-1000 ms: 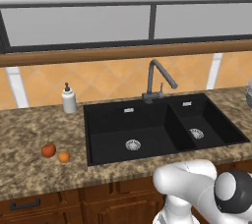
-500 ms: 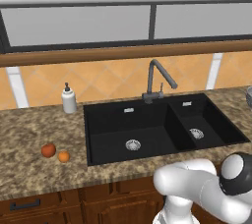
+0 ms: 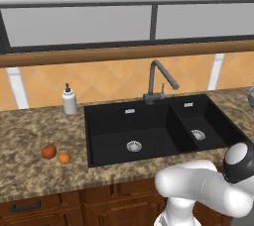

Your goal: Put the colander in the sink, put the orange, tangerine in the colander, and turn on the sink faucet and pour water over the colander.

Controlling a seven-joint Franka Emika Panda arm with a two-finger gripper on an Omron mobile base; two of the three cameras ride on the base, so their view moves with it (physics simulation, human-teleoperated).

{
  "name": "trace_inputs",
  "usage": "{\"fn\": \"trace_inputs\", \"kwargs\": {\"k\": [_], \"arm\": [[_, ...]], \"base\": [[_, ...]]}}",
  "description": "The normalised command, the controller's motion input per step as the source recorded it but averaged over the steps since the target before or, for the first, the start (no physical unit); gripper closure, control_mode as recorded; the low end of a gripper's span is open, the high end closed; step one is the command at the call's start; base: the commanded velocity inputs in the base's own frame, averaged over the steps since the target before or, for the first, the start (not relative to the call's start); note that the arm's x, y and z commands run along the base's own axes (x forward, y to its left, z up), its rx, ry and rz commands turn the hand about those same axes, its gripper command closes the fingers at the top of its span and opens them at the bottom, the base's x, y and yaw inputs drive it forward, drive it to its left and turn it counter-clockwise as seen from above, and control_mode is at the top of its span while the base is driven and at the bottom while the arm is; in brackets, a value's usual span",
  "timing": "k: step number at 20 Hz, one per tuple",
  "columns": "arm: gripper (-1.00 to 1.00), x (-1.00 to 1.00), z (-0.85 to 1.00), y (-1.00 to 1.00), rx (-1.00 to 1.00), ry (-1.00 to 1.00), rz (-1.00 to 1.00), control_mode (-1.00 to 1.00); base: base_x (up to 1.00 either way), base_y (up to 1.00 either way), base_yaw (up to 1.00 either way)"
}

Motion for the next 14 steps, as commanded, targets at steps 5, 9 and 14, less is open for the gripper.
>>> {"fn": "trace_inputs", "kwargs": {"k": [5,9,14], "arm": [[-1.0,0.48,-0.37,-0.41,0.03,0.05,-0.24,-1.0],[-1.0,0.42,-0.29,-0.57,0.06,0.08,-0.28,-1.0],[-1.0,0.33,-0.22,-0.64,0.09,0.11,-0.33,-1.0]], "base": [[0.0,0.0,0.0],[0.0,0.0,0.0],[0.0,0.0,0.0]]}}
